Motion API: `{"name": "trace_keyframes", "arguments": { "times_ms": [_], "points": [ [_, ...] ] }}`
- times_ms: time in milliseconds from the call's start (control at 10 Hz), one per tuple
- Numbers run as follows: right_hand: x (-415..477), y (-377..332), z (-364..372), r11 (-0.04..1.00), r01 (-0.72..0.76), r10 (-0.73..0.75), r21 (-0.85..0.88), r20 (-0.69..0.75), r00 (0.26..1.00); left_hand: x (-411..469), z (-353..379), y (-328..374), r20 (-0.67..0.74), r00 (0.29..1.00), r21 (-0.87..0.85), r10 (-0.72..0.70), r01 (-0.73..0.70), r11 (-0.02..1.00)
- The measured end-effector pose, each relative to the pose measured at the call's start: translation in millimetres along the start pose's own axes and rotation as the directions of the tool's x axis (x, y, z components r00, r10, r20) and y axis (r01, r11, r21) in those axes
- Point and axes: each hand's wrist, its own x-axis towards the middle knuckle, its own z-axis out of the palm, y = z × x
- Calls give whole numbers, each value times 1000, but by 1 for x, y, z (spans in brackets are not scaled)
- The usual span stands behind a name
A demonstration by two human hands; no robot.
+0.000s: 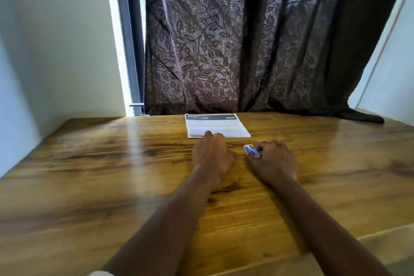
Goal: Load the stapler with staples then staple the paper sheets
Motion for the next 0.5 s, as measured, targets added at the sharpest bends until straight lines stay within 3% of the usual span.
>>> {"name": "trace_keyframes", "arguments": {
  "times_ms": [300,500],
  "points": [
    [-2,6,2,999,-2,3,-38,34,999,-6,24,20,74,995,129,-70,61,990],
    [-14,-3,-9,1000,-11,11,1,-9,1000,-25,-3,3,111,994,-28,-23,27,999]
  ]
}}
